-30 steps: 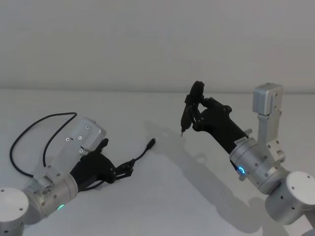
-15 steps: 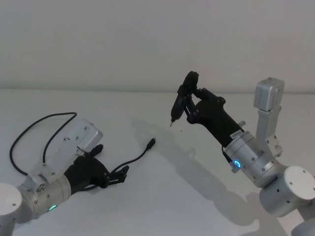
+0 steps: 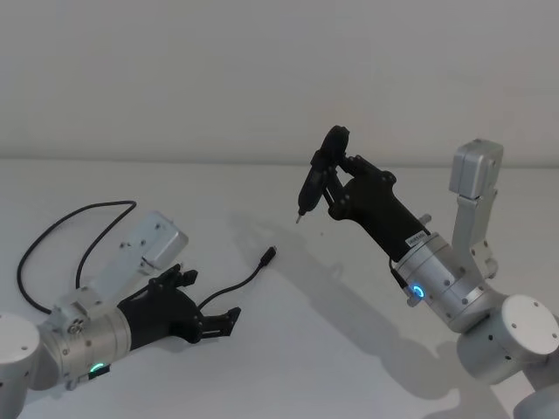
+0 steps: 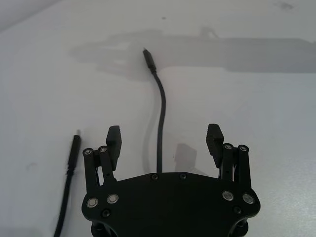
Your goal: Pick up the data cable with the one hand.
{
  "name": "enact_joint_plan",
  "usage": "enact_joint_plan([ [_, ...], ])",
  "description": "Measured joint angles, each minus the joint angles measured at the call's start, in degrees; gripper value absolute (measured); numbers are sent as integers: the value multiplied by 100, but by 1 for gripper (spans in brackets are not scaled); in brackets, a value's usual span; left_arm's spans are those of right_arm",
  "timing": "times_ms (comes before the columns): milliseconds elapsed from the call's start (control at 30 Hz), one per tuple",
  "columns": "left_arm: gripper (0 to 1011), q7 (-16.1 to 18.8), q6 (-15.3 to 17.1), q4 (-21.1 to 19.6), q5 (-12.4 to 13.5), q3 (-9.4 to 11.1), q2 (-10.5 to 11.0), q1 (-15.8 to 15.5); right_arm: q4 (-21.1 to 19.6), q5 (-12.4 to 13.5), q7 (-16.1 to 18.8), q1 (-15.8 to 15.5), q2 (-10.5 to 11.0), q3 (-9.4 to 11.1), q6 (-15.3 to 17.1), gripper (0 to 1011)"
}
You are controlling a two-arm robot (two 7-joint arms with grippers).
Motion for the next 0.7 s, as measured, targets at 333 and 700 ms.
enact_joint_plan([
  [333, 1001, -170, 57, 228, -58, 83, -78, -188, 69, 75, 47, 30, 17, -42, -43, 275],
  [700, 1001, -197, 60, 409, 7, 128, -166, -318, 155, 110, 75, 61, 14, -78, -59, 275],
])
